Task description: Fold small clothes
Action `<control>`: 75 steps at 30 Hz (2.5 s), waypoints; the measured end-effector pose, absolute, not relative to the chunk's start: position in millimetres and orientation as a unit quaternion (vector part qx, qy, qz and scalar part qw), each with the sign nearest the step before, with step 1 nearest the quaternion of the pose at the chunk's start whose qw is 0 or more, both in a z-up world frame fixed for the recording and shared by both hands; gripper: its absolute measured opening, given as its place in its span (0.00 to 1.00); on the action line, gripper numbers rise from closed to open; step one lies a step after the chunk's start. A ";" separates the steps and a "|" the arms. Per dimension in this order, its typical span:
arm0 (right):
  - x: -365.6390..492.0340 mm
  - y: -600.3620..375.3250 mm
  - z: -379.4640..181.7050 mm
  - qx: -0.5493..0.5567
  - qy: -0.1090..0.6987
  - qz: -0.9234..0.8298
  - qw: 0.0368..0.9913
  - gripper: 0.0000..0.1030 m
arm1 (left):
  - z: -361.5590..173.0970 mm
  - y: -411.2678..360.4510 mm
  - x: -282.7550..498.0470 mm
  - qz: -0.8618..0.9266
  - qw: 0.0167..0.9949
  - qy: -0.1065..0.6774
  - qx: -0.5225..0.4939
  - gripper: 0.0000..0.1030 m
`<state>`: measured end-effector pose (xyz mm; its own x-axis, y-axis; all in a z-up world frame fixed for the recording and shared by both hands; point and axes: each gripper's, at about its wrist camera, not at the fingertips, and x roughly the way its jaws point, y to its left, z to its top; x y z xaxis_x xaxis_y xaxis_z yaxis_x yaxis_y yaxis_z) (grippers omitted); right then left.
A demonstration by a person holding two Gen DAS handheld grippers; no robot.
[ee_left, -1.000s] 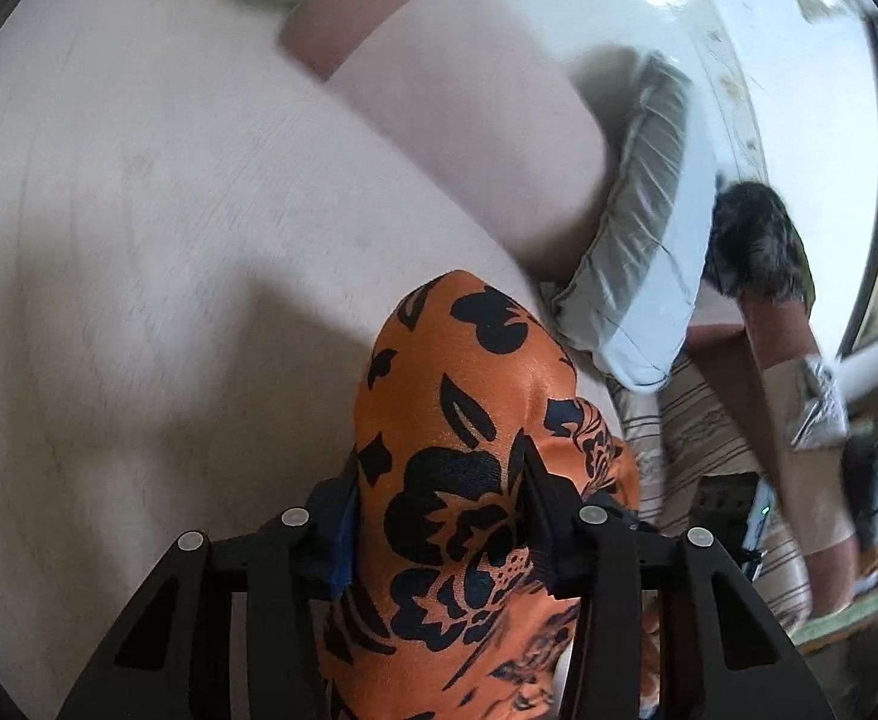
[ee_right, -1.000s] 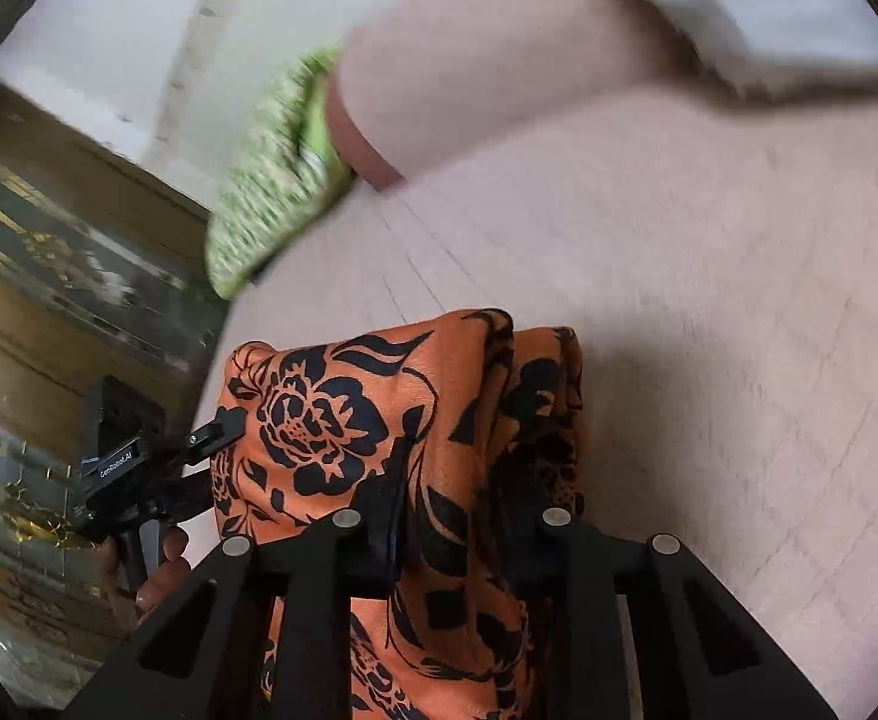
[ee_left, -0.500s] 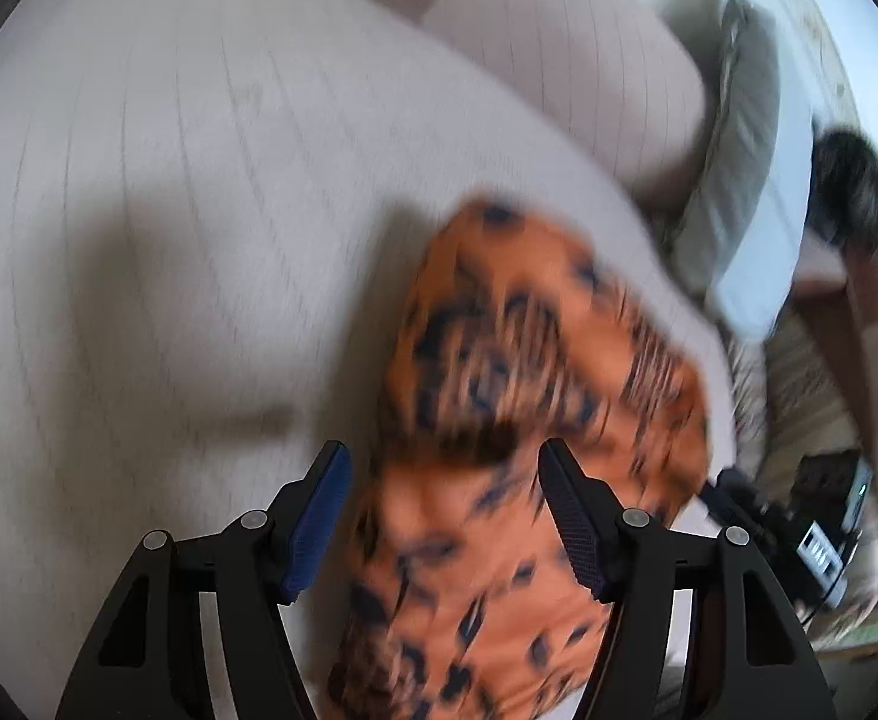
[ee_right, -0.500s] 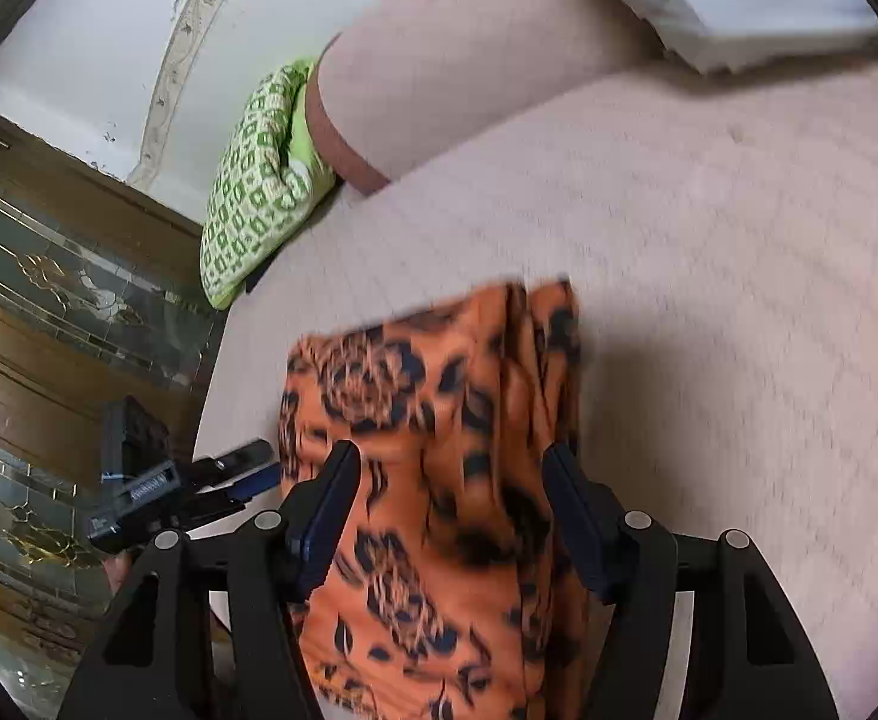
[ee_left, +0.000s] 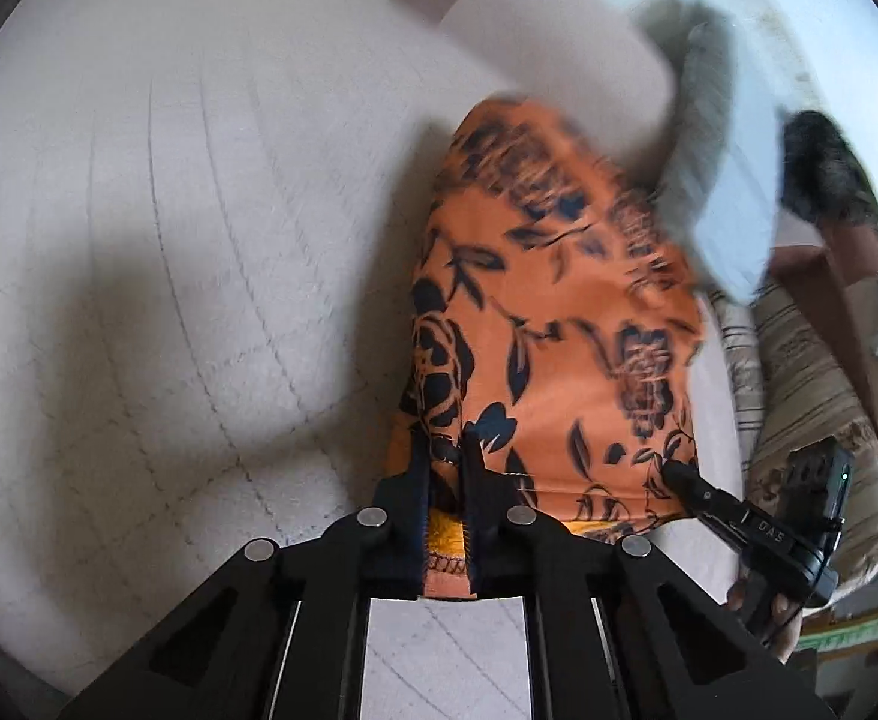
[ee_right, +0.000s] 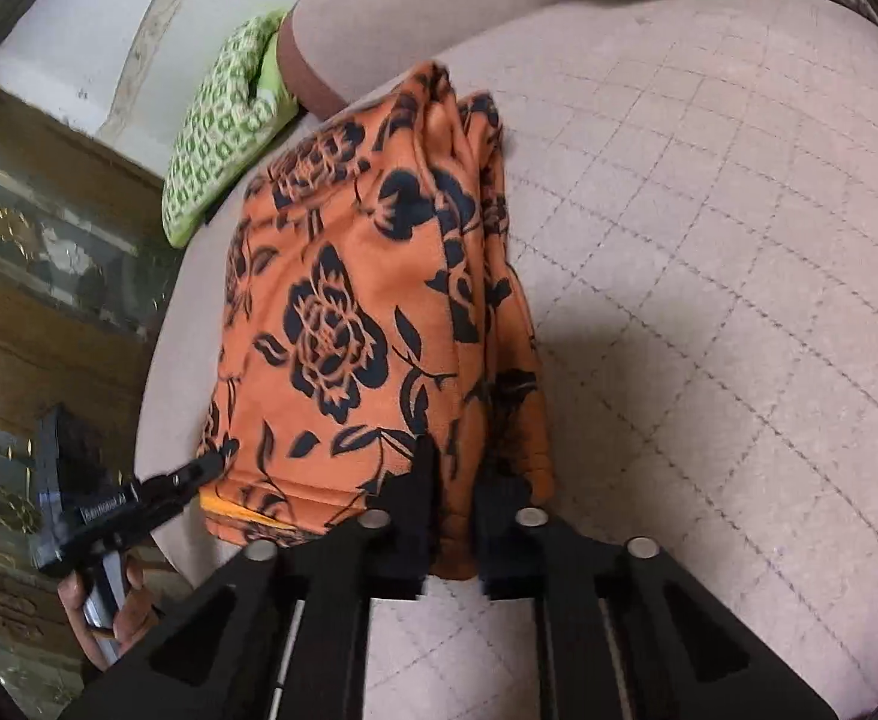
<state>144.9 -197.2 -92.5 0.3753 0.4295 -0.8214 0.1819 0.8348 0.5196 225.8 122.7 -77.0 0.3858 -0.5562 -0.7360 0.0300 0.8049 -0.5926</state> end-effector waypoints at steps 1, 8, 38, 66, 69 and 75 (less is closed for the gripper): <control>140.8 -196.2 -82.8 0.265 0.538 0.082 0.796 0.07 | -75.9 122.7 221.6 -0.177 0.806 0.514 -0.235 0.07; 142.5 -201.7 -103.1 0.259 0.551 0.055 0.791 0.08 | -83.5 125.5 204.4 -0.175 0.797 0.523 -0.246 0.10; 102.7 -203.6 -109.7 0.332 0.546 0.058 0.767 0.34 | -90.5 116.8 192.7 -0.161 0.801 0.526 -0.235 0.22; 18.6 -149.3 40.5 0.284 0.457 0.036 0.842 0.72 | 17.5 114.3 98.5 -0.155 0.870 0.439 -0.161 0.50; 28.9 -156.3 26.4 0.293 0.468 0.029 0.833 0.71 | 13.4 120.5 103.4 -0.137 0.869 0.441 -0.176 0.50; 37.9 -165.1 5.8 0.303 0.470 0.028 0.828 0.72 | 5.2 111.5 110.1 -0.125 0.874 0.443 -0.158 0.50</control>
